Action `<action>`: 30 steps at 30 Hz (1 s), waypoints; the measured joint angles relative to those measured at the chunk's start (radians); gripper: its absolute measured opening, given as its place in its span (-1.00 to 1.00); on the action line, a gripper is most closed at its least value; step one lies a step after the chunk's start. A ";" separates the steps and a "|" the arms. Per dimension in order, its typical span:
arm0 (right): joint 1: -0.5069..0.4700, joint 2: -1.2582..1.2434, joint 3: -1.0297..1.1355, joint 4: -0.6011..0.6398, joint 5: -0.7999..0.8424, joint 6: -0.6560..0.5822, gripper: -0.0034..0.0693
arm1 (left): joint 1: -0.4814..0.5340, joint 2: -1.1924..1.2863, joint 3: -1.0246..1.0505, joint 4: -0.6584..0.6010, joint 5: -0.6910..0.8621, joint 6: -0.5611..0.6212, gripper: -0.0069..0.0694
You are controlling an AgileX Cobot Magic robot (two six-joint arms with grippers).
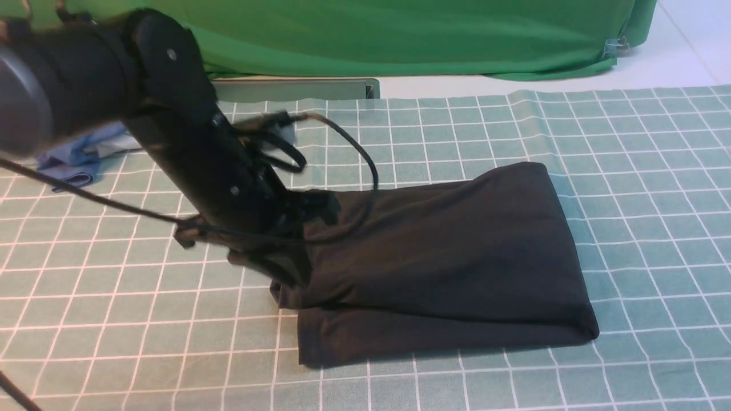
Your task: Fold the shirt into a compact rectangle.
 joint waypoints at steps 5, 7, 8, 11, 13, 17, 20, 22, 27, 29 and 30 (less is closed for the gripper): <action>0.000 0.018 0.012 -0.001 0.001 0.001 -0.83 | -0.092 0.000 0.120 0.003 -0.120 -0.070 -0.67; 0.000 0.023 0.012 -0.001 -0.001 0.001 -0.83 | -0.117 0.000 0.149 0.018 -0.183 -0.106 -0.63; 0.000 0.027 0.012 -0.001 -0.002 0.001 -0.83 | -0.135 0.000 0.169 0.042 -0.220 -0.146 -0.59; 0.000 0.033 0.012 -0.003 -0.002 0.001 -0.83 | -0.149 0.000 0.189 0.098 -0.238 -0.231 -0.43; 0.000 0.035 0.012 -0.003 -0.002 0.001 -0.83 | -0.150 0.000 0.193 0.128 -0.241 -0.271 -0.28; 0.000 0.045 0.012 -0.003 -0.001 0.001 -0.83 | -0.150 0.000 0.193 0.136 -0.241 -0.291 0.01; 0.000 0.048 0.012 -0.003 0.000 0.001 -0.83 | -0.150 0.001 0.193 0.134 -0.241 -0.293 0.17; 0.000 0.048 0.012 -0.003 0.002 0.001 -0.83 | -0.150 0.012 0.194 0.129 -0.251 -0.295 0.23; 0.000 0.048 0.012 -0.003 0.002 0.001 -0.83 | -0.150 0.108 0.206 0.116 -0.294 -0.296 0.22; 0.000 0.048 0.012 -0.003 0.002 0.000 -0.83 | -0.150 0.133 0.205 0.118 -0.287 -0.297 0.17; 0.000 0.048 0.012 -0.004 0.002 0.000 -0.83 | -0.150 0.137 0.203 0.118 -0.282 -0.295 0.13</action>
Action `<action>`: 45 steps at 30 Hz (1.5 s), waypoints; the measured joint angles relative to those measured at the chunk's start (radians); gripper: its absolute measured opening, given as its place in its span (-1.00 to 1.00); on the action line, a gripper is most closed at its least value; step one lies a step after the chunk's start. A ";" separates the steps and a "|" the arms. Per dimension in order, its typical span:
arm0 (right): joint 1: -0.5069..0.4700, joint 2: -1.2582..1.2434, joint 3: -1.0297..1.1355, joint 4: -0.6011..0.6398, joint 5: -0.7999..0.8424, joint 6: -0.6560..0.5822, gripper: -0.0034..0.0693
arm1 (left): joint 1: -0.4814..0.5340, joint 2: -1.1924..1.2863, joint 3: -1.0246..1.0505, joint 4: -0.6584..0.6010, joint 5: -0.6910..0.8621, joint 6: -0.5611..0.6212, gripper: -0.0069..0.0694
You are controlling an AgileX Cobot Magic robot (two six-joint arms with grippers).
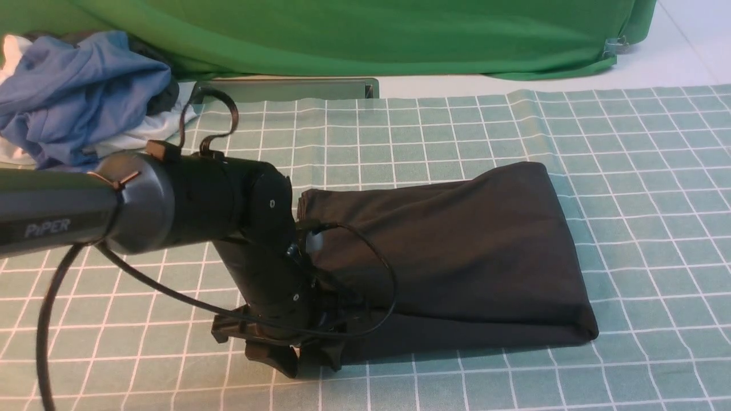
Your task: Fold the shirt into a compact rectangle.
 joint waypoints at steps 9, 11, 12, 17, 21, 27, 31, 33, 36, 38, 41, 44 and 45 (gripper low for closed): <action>0.000 0.000 0.000 0.000 0.015 -0.003 -0.83 | 0.021 -0.029 -0.010 0.037 -0.016 0.059 -0.72; 0.000 0.000 0.000 0.000 0.019 -0.003 -0.83 | 0.051 -0.053 -0.025 0.041 -0.019 0.060 -0.76; 0.000 0.000 0.000 0.000 0.021 -0.004 -0.83 | 0.067 -0.060 -0.031 0.041 -0.021 0.060 -0.76; 0.000 0.000 0.000 0.000 0.023 -0.010 -0.83 | 0.120 -0.068 -0.043 0.010 -0.012 0.063 -0.76; 0.000 0.000 0.000 0.000 0.023 -0.010 -0.83 | 0.124 -0.068 -0.044 -0.001 0.019 0.063 -0.68; 0.000 0.000 0.000 0.000 0.016 -0.072 -0.82 | 0.124 -0.068 -0.092 0.002 0.138 0.063 -0.24; 0.000 -0.006 0.048 0.024 -0.102 -0.199 -0.84 | 0.124 -0.068 -0.177 0.019 0.203 0.065 0.07; 0.000 -0.014 0.125 0.042 -0.221 -0.248 -0.84 | 0.124 -0.068 -0.217 0.025 0.207 0.073 0.17; 0.000 -0.019 0.241 0.055 -0.406 -0.270 -0.84 | 0.125 -0.068 -0.257 0.033 0.207 0.077 0.24; 0.000 -0.019 0.328 0.059 -0.549 -0.282 -0.84 | 0.126 -0.068 -0.277 0.036 0.207 0.077 0.27; 0.000 -0.013 0.425 0.060 -0.728 -0.296 -0.84 | 0.126 -0.068 -0.293 0.036 0.210 0.078 0.27; 0.000 0.000 0.461 0.060 -0.807 -0.297 -0.84 | 0.126 -0.068 -0.296 0.044 0.210 0.078 0.27; 0.000 0.009 0.466 0.060 -0.832 -0.297 -0.84 | 0.126 -0.068 -0.297 0.049 0.207 0.078 0.27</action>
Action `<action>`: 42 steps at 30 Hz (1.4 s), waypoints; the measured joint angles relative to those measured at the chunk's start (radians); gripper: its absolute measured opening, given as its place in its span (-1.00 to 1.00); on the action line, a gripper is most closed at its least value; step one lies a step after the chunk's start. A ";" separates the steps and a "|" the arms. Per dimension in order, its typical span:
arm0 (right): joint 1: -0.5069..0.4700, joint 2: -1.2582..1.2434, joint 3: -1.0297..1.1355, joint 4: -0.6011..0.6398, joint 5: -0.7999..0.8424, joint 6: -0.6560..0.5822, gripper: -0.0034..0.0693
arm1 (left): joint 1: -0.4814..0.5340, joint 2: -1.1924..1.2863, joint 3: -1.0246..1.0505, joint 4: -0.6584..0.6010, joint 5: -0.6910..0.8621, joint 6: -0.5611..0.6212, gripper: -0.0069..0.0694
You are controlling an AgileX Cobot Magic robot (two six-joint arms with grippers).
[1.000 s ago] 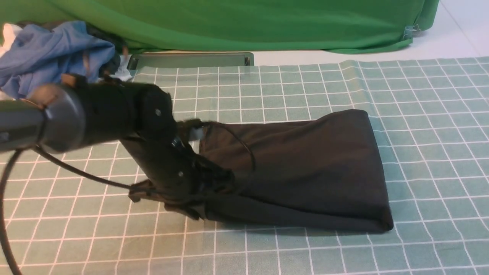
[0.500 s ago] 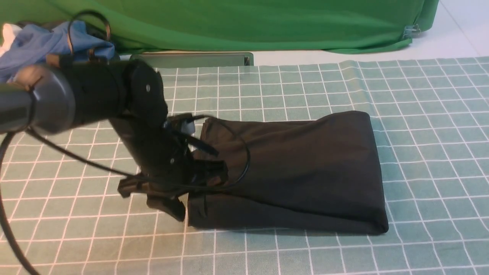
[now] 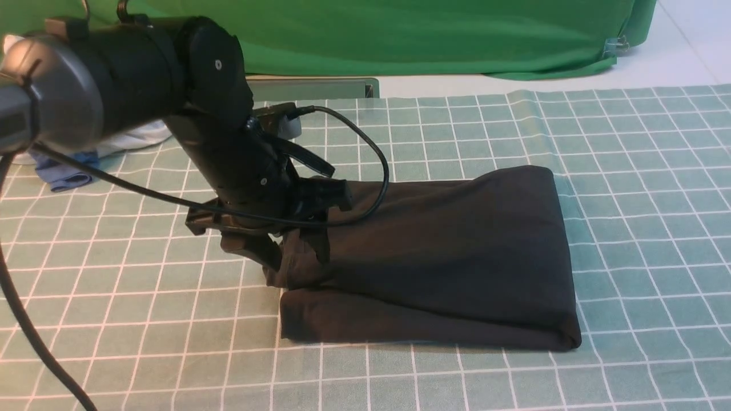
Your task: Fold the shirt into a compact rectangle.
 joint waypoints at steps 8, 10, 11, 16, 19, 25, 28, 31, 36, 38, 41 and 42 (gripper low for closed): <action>0.001 0.061 0.023 0.001 -0.125 -0.033 -0.84 | 0.000 0.000 -0.002 0.011 -0.014 0.000 0.27; 0.001 0.063 0.023 0.001 -0.151 -0.031 -0.84 | 0.000 0.000 -0.002 0.010 -0.014 0.000 0.27; 0.001 0.063 0.023 0.001 -0.161 -0.031 -0.84 | 0.000 0.000 -0.002 0.009 -0.014 0.000 0.27; 0.001 0.063 0.023 0.001 -0.182 -0.029 -0.82 | 0.000 0.000 -0.002 0.007 -0.014 0.000 0.27; 0.002 0.063 0.023 0.001 -0.185 -0.029 -0.79 | 0.000 0.000 -0.002 0.007 -0.016 0.000 0.26; 0.002 0.063 0.023 0.001 -0.185 -0.028 -0.74 | 0.000 0.000 -0.002 0.007 -0.023 0.000 -0.11; 0.002 0.063 0.023 0.001 -0.185 -0.028 -0.73 | 0.000 0.000 -0.012 0.010 -0.017 0.000 -0.46; 0.002 0.063 0.023 0.001 -0.185 -0.028 -0.71 | 0.000 0.000 -0.030 0.011 -0.007 0.010 -0.72; 0.003 0.018 0.053 0.001 -0.188 -0.028 -0.69 | 0.000 0.000 -0.066 0.014 0.018 0.021 -0.79; -0.003 -0.054 0.116 0.001 -0.193 -0.028 -0.67 | 0.000 0.000 -0.086 0.014 0.016 0.024 -0.79; -0.043 -0.158 0.223 0.001 -0.196 -0.028 -0.65 | 0.000 0.000 -0.100 0.014 0.012 0.024 -0.78; -0.074 -0.210 0.283 0.001 -0.195 -0.028 -0.64 | 0.000 0.000 -0.102 0.014 0.012 0.024 -0.78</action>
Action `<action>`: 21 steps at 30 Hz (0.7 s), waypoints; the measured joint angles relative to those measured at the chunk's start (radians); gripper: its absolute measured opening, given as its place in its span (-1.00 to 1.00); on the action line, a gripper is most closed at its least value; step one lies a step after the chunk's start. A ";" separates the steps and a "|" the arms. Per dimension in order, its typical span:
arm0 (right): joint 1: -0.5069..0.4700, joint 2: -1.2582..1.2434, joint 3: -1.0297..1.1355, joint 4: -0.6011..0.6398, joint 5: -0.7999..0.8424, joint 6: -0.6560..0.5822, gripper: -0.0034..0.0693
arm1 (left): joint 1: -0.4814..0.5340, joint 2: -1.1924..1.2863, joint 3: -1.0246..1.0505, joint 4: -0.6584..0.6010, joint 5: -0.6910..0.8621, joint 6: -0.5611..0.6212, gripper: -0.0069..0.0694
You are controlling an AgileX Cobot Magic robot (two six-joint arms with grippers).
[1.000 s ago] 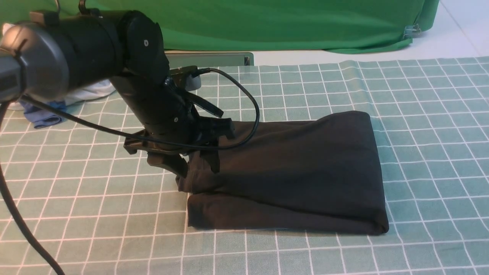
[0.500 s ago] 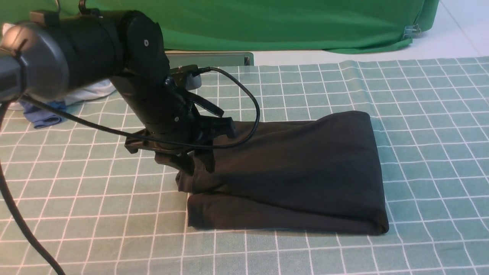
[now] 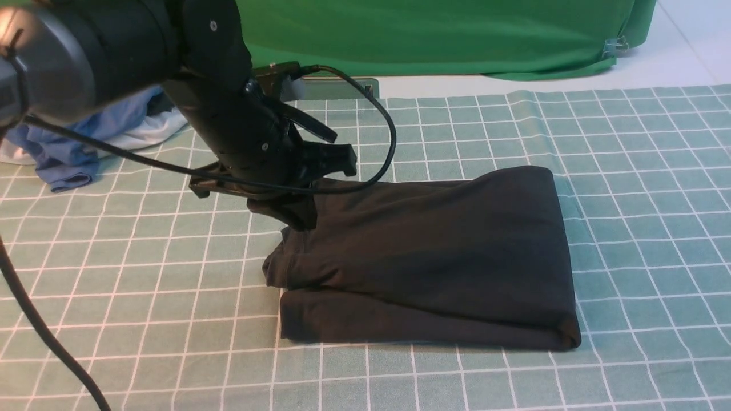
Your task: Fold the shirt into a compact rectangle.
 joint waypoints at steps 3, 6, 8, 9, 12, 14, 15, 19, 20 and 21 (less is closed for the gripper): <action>-0.051 -0.073 0.091 0.000 0.017 0.000 -0.63 | 0.000 0.000 -0.002 0.000 0.015 0.000 -0.78; -0.103 -0.153 0.162 -0.021 0.090 0.000 -0.61 | 0.000 0.000 -0.003 0.005 0.053 0.013 -0.78; -0.130 -0.184 0.177 -0.050 0.124 0.000 -0.60 | 0.000 0.000 -0.004 0.020 0.075 0.024 -0.78; -0.147 -0.195 0.177 -0.058 0.144 0.000 -0.59 | 0.000 0.000 -0.004 0.032 0.080 0.026 -0.78; -0.181 -0.202 0.178 -0.070 0.188 0.000 -0.57 | 0.000 -0.001 -0.004 0.051 0.091 0.029 -0.78; -0.200 -0.204 0.178 -0.077 0.197 0.000 -0.56 | 0.000 -0.015 -0.004 0.060 0.107 0.030 -0.78; -0.201 -0.204 0.178 -0.077 0.197 0.000 -0.56 | 0.000 -0.026 -0.004 0.061 0.112 0.030 -0.78; -0.167 -0.204 0.178 -0.077 0.198 0.000 -0.55 | 0.000 -0.106 -0.004 0.065 0.148 0.030 -0.78; -0.157 -0.204 0.178 -0.077 0.198 0.000 -0.54 | 0.001 -0.133 -0.004 0.067 0.155 0.030 -0.78; -0.152 -0.204 0.178 -0.077 0.198 0.000 -0.54 | 0.001 -0.150 -0.004 0.067 0.156 0.030 -0.78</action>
